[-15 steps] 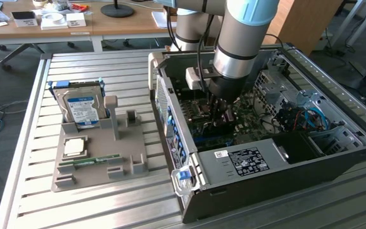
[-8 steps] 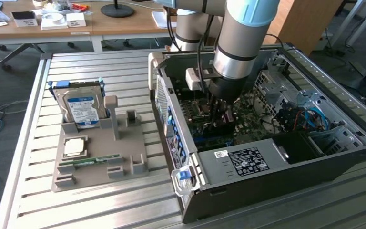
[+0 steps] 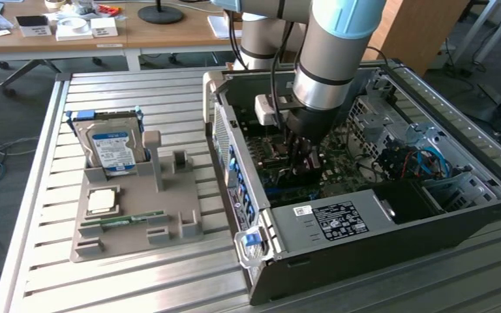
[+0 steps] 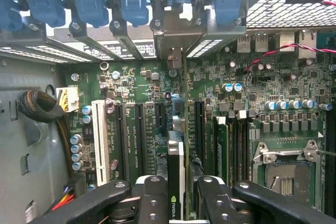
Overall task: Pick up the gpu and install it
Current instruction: 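Insert the gpu into the slot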
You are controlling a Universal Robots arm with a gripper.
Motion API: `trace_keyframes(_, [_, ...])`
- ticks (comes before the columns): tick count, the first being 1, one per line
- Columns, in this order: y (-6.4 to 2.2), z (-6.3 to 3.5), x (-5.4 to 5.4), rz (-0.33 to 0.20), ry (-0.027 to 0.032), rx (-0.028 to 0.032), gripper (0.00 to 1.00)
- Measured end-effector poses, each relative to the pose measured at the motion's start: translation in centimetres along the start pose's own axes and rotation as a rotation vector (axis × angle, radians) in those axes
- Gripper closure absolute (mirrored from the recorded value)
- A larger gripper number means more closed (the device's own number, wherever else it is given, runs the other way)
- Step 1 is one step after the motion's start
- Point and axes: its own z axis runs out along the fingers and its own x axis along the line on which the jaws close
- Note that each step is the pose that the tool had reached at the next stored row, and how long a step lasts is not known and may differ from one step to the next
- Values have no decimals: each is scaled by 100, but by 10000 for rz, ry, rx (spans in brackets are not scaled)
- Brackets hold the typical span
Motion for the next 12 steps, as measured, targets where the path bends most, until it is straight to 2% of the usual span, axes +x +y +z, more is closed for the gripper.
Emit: trace_keyframes(12, [0, 6, 1, 0, 2, -1, 73])
